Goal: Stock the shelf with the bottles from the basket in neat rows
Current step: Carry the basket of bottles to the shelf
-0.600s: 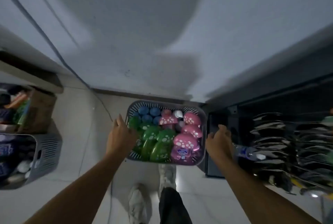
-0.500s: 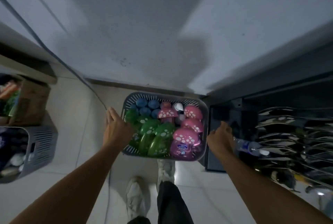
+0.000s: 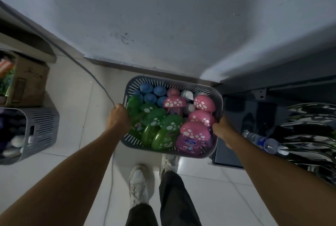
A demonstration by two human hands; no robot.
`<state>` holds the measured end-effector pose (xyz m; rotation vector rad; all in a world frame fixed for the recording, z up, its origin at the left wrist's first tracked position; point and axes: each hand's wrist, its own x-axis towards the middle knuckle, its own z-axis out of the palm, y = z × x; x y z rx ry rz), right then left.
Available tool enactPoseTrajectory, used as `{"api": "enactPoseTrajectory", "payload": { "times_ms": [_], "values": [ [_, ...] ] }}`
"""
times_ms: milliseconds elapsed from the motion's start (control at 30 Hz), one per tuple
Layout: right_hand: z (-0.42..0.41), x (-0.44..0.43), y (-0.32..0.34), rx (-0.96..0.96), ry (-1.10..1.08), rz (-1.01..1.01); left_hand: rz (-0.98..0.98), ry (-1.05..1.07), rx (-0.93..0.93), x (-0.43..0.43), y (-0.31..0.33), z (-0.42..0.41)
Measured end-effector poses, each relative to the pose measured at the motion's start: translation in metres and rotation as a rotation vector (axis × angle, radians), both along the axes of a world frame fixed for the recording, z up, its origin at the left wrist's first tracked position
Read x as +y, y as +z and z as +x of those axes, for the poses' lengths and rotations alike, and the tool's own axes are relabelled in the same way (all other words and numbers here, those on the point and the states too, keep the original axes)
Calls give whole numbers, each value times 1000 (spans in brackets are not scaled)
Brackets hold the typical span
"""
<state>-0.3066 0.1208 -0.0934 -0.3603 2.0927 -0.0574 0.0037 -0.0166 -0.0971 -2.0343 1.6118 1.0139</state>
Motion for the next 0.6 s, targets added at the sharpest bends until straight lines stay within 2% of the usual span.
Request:
{"api": "enactPoseTrajectory", "payload": {
  "times_ms": [267, 600],
  "values": [
    [5, 30, 9, 21, -105, -63, -93, 9, -41, 28, 19, 12],
    [18, 56, 133, 93, -87, -104, -138, -98, -115, 54, 143, 19]
  ]
}}
